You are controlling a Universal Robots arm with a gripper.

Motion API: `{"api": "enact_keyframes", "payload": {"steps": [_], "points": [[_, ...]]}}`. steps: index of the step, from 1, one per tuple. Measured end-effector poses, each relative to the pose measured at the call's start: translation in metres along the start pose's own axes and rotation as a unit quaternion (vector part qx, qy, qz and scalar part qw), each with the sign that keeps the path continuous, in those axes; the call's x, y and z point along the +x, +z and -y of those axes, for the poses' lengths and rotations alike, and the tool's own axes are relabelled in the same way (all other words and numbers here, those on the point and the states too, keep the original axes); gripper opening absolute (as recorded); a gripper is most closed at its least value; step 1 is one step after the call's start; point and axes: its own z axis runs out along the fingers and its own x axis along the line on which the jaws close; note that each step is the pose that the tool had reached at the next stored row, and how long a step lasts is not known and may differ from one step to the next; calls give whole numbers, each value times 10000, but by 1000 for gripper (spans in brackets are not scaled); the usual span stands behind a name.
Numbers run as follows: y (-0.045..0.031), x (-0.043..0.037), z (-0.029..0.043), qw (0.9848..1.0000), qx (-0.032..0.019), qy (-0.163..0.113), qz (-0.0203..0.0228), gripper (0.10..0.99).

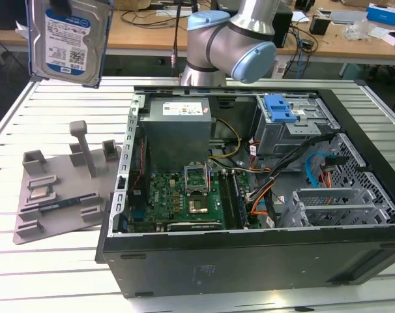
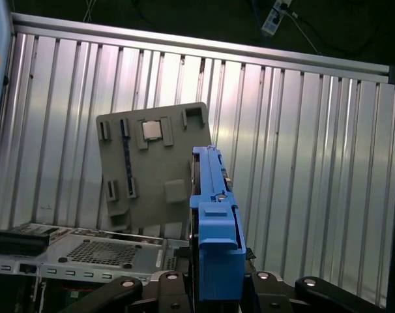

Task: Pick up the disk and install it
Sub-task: 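Pick up the disk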

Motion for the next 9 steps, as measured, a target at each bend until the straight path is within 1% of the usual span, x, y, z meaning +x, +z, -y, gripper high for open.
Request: {"api": "enact_keyframes", "payload": {"steps": [2, 3, 4, 6, 7, 9], "points": [[-5, 10, 81, 10000, -4, 0, 0, 369], [-8, 16, 138, 10000, -6, 0, 1, 369], [-12, 25, 217, 10000, -9, 1, 1, 369], [-16, 36, 302, 10000, -12, -1, 1, 369], [-21, 44, 376, 10000, -15, 1, 2, 369], [-24, 52, 445, 10000, -17, 0, 2, 369]]}}
